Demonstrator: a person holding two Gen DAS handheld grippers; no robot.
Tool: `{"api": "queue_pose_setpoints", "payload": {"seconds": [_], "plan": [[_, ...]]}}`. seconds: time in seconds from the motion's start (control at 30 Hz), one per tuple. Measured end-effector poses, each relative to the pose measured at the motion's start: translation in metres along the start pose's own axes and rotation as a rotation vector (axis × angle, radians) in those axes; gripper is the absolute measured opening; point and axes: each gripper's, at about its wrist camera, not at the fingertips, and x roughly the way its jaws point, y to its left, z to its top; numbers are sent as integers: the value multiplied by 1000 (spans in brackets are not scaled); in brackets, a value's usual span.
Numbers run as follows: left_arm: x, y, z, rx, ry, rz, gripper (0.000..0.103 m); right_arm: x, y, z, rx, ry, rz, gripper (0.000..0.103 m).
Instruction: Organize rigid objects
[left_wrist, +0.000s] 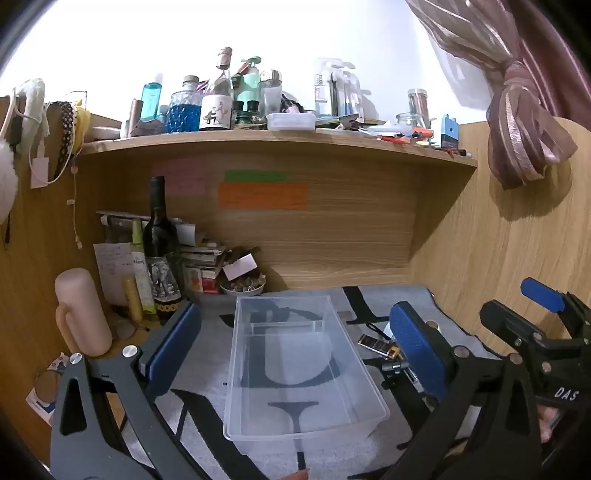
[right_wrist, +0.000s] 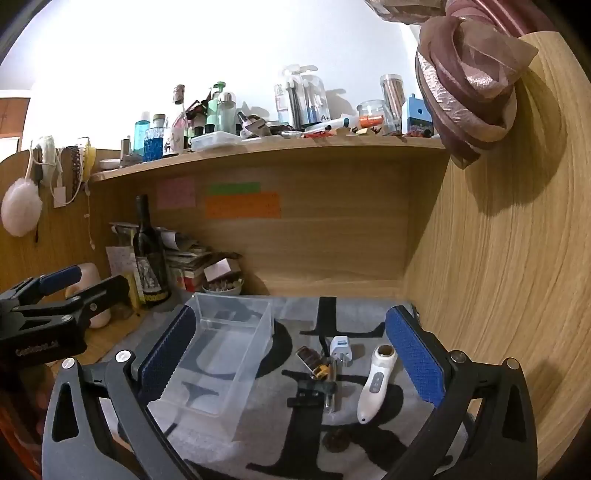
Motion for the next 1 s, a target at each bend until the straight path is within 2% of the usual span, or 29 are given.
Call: {"api": "queue_pose_setpoints", "payload": {"seconds": [0.07,0.1,0.33,0.63,0.7,1.0], "plan": [[-1,2,1,4,-6,9,103,0,1,1,1,-1,0,103],[2,-8,1,51,2,15,103,-1,1,1,0,-2,0,103],[-2,-8,3,21,-11,-1,103,4,2,0,3,9,2,103],[-3,-18,4,17,-24,17,103,6,6,2,-5,13,0,103],[-5,4,2,6,-29,-9,103,6,5,2,-5,14,1,103],[-5,5,3,-2,-25,-19,103,7,6,2,-5,13,0,103]]}}
